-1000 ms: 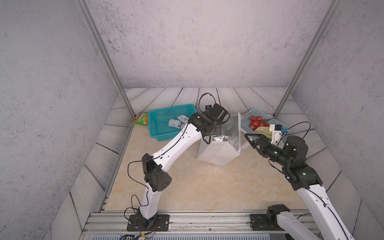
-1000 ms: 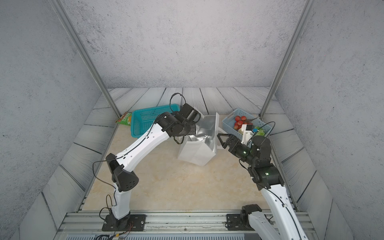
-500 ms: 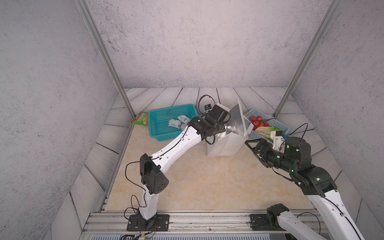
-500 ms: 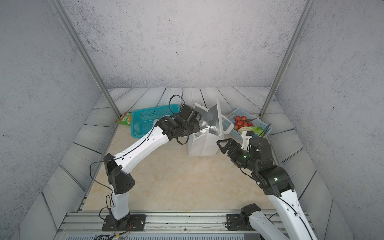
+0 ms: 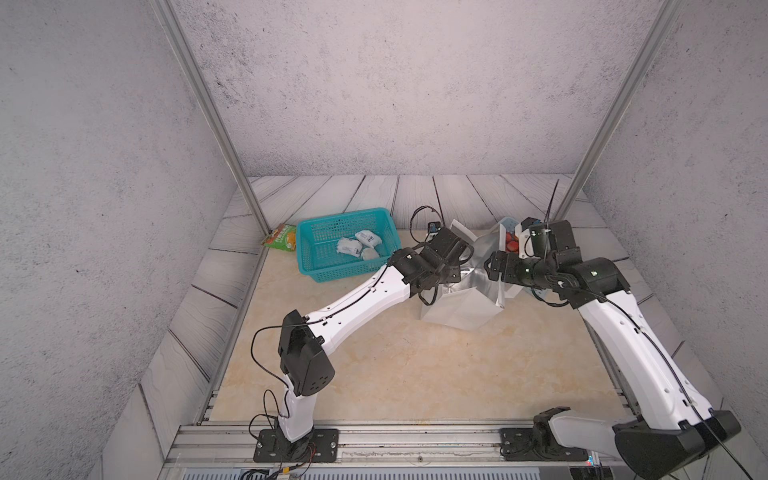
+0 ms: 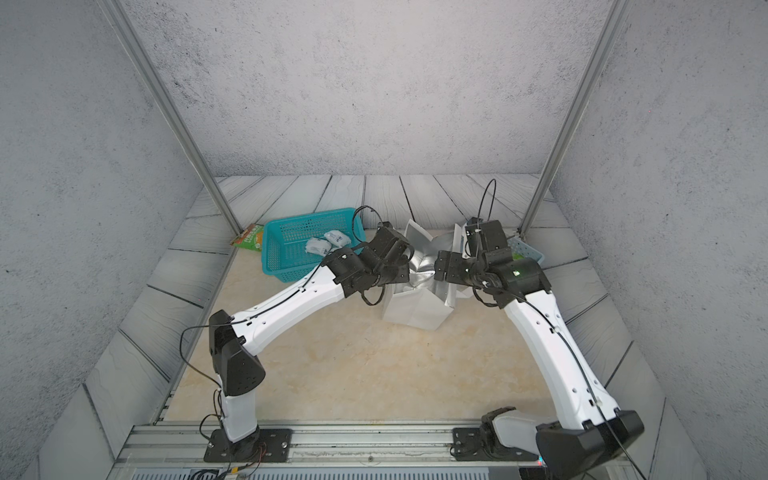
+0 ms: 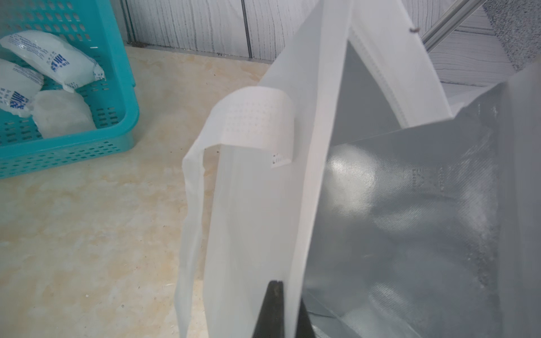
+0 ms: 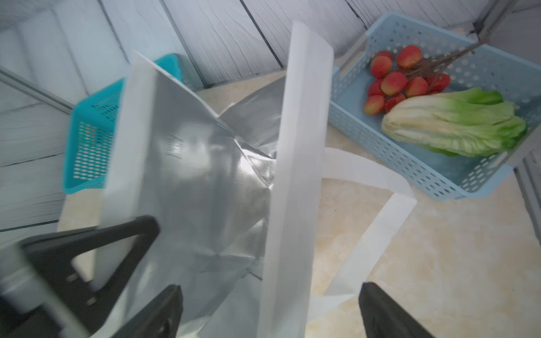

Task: Place the ice pack in the delivery bag
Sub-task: Pick up the delivery bag from the center of the board.

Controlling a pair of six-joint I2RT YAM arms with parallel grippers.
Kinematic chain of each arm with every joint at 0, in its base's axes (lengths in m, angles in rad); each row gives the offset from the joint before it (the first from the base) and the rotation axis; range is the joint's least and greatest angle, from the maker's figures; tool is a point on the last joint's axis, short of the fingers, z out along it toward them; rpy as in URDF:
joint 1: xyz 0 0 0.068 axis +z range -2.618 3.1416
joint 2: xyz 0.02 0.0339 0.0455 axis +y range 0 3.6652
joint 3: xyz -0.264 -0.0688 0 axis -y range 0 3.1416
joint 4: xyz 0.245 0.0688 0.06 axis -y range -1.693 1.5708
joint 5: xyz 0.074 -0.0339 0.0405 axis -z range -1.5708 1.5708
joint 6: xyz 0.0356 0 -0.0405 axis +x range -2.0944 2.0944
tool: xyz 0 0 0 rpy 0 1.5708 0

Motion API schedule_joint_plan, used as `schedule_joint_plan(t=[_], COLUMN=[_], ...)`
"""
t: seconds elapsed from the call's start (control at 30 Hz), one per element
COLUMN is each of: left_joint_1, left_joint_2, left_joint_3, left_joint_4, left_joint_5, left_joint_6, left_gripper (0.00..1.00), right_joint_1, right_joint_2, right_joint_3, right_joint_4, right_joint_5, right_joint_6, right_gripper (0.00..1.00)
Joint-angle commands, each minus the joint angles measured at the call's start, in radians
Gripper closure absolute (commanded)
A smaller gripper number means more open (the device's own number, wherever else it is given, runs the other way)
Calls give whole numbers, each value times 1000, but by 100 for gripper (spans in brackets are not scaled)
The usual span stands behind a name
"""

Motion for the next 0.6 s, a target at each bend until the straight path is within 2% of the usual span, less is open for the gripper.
schedule_joint_plan(t=[0.0,0.13,0.2,0.3,0.37,0.47,0.57], left_joint_1=[-6,-13,-18,-23,-24,-25,-24], left_joint_2=[-46,-55,-59,-67,-75,-90,-97], left_joint_3=[-12,-13,-13,-16,-23,-41,-57], left_joint_4=[29,30,30,32,34,48,64], left_joint_5=[-19,-27,-36,-50,-58,-68,-67], left_joint_6=[36,58,67,77,82,84,82], left_gripper=[100,100,100,100,100,100,100], right_joint_1=[-3,-5,-9,-11,-12,-9,-9], right_joint_2=[37,110,131,138,133,104,50], right_joint_3=[29,90,105,104,100,55,-27], right_joint_4=[-40,-62,-62,-50,-59,-61,-41], right_joint_5=[83,214,221,172,109,35,20], right_joint_6=[9,-1,-12,-11,2,42,79], right_gripper=[7,11,19,36,43,44,48])
